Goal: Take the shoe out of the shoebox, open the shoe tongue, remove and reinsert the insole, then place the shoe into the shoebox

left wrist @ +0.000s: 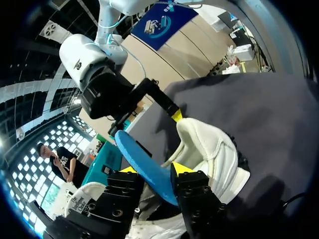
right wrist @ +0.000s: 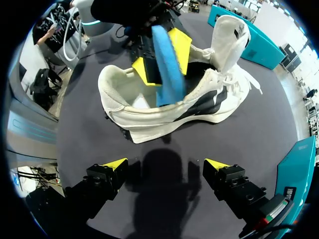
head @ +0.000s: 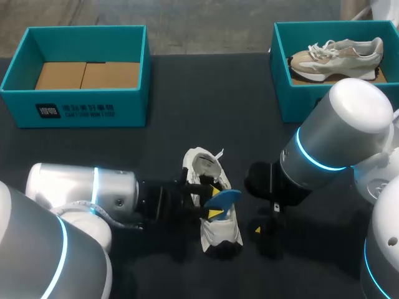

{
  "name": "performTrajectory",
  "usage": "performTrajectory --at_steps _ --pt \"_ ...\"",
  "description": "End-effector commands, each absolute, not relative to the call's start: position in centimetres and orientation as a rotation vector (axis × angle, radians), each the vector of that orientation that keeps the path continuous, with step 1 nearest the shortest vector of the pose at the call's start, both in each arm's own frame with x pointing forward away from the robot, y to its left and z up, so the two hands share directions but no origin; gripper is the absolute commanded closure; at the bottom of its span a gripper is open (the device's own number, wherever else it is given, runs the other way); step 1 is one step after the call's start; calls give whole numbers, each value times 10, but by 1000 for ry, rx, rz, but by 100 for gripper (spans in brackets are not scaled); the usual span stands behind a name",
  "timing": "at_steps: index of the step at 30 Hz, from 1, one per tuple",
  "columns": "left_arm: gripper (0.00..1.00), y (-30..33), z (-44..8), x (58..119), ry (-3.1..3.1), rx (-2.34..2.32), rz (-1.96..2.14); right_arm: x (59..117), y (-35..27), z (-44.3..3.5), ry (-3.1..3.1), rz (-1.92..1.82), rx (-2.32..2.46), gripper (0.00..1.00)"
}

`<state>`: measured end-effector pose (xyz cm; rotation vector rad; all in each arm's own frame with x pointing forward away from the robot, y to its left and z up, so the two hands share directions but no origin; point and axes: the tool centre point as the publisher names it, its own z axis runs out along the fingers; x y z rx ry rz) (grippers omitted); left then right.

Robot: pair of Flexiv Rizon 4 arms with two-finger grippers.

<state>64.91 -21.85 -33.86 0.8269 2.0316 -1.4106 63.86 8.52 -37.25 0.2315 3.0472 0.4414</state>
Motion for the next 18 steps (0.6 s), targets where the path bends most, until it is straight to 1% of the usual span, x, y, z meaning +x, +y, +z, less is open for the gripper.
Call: performTrajectory --at_steps 1,5,10,15,16,17,18 --pt "64 -209 -330 642 2026 832 -1448 638 86 -374 3045 443 232 0" --pt "68 -212 -326 637 2018 845 -1468 638 86 -374 3045 443 232 0" --pt "67 -217 -327 636 2036 870 -1481 638 86 -374 3045 443 232 0" --pt "71 -225 -335 637 2123 899 -1479 638 86 -374 3045 443 232 0" --pt "73 -225 -337 638 2139 904 -1474 638 86 -374 3045 443 232 0" --pt "80 -226 -339 638 2140 904 -1469 638 86 -374 3045 443 232 0" --pt "100 -227 -340 639 2142 907 -1466 638 86 -374 3045 443 232 0"
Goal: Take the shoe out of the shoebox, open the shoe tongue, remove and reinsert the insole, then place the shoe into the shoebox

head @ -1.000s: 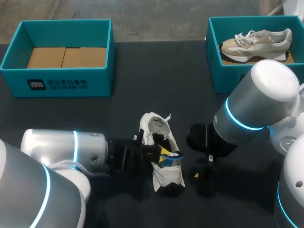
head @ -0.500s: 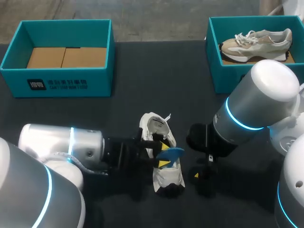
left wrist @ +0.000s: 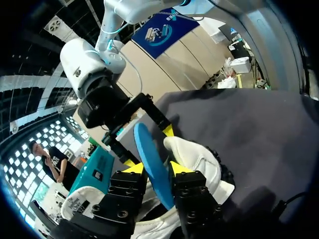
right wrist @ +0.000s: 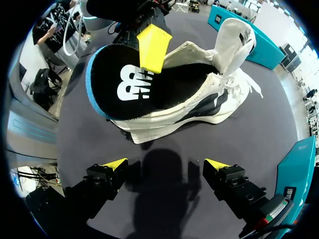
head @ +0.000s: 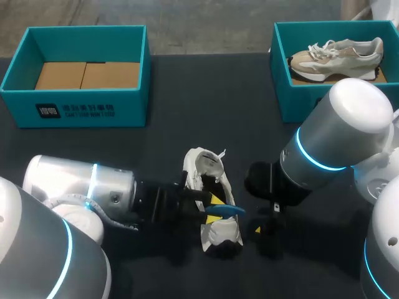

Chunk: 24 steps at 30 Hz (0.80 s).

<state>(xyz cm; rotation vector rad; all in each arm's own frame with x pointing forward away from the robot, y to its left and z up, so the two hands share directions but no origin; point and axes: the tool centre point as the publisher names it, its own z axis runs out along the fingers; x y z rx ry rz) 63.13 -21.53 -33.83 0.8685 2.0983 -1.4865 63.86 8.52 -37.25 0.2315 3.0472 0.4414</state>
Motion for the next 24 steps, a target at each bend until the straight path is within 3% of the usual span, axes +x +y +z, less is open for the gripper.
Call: performTrajectory --at_steps 1,14,24 --pt "100 -227 -342 640 2145 913 -1452 638 86 -374 3045 443 232 0" --pt "100 -219 -361 653 2158 938 -1207 638 86 -374 3045 443 232 0" --pt "100 -214 -357 652 2153 867 -1377 638 86 -374 3045 443 232 0"
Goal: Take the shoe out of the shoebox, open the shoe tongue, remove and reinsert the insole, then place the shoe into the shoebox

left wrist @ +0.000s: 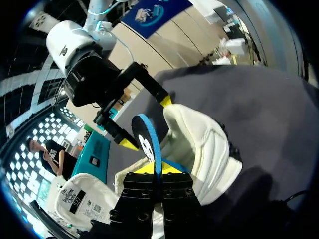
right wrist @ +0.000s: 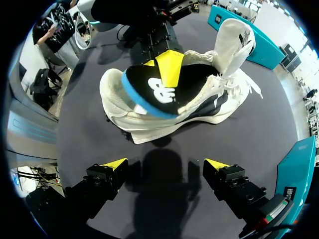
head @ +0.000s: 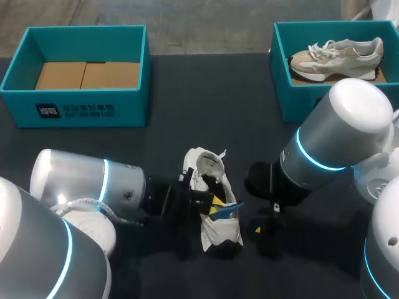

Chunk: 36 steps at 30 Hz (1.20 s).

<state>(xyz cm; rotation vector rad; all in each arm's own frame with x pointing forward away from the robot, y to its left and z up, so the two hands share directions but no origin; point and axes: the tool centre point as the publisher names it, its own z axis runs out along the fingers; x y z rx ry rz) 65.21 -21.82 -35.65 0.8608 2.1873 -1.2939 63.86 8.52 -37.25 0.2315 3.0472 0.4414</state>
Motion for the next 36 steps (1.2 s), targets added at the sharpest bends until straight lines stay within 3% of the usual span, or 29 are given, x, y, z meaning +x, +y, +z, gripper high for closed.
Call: performTrajectory --at_steps 1,2,4,5,8,19,36 --pt "100 -213 -355 650 2150 863 -1400 638 86 -374 3045 443 232 0" --pt "100 -213 -354 649 2150 863 -1414 638 86 -374 3045 443 232 0" --pt "80 -213 -352 646 2145 863 -1449 638 86 -374 3045 443 232 0" --pt "76 -213 -350 645 2143 863 -1453 638 86 -374 3045 443 232 0" --pt "67 -211 -347 643 2136 862 -1475 638 86 -374 3045 443 232 0" --pt "62 -209 -332 633 2111 861 -1583 638 86 -374 3045 443 232 0" --pt "62 -206 -326 630 2178 832 -1628 638 86 -374 3045 443 232 0"
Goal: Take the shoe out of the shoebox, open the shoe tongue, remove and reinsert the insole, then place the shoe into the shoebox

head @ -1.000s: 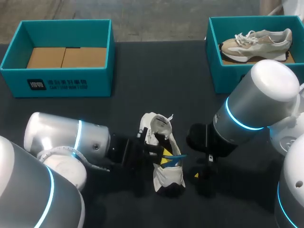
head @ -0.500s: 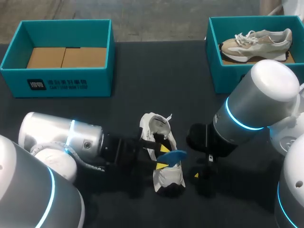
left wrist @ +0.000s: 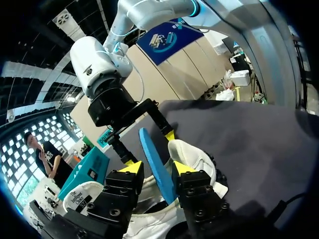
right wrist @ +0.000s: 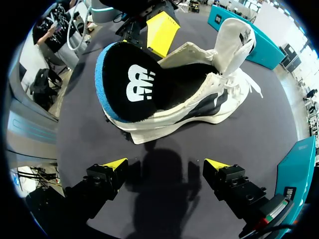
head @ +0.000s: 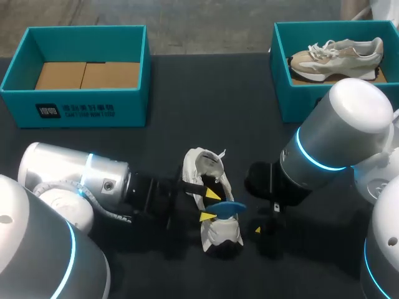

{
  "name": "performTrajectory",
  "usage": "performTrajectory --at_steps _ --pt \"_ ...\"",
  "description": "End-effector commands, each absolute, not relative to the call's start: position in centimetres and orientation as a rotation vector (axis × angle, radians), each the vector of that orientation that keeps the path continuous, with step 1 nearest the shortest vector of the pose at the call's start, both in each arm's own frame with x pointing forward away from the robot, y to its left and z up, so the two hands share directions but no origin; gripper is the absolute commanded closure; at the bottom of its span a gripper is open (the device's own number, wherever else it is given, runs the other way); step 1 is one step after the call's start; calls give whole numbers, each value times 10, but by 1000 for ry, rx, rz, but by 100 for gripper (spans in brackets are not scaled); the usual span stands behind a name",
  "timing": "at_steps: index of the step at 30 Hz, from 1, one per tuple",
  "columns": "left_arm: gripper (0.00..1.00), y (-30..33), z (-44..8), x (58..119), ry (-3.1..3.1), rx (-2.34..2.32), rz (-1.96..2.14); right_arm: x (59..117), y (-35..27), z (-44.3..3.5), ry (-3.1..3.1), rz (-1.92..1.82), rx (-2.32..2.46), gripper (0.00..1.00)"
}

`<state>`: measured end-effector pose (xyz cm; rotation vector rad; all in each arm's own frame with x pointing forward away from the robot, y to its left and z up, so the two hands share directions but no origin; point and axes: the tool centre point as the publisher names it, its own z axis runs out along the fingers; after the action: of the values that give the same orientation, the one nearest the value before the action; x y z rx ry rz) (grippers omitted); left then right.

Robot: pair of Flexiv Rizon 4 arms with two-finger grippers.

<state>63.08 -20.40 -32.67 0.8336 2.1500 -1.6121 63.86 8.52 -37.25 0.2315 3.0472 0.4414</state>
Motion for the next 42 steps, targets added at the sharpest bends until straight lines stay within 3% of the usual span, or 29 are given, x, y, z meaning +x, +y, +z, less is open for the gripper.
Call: performTrajectory --at_steps 1,18,19,20,21,42 --pt "62 -208 -327 631 2181 833 -1620 638 86 -374 3045 443 232 0" --pt "68 -241 -338 628 2202 830 -1565 638 86 -374 3045 443 232 0" --pt "73 -242 -339 627 2207 840 -1557 638 86 -374 3045 443 232 0" --pt "96 -242 -340 626 2206 848 -1540 638 86 -374 3045 443 232 0" --pt "100 -242 -341 625 2201 857 -1508 638 86 -374 3045 443 232 0" --pt "100 -218 -364 660 2128 862 -1239 638 86 -374 3045 443 232 0"
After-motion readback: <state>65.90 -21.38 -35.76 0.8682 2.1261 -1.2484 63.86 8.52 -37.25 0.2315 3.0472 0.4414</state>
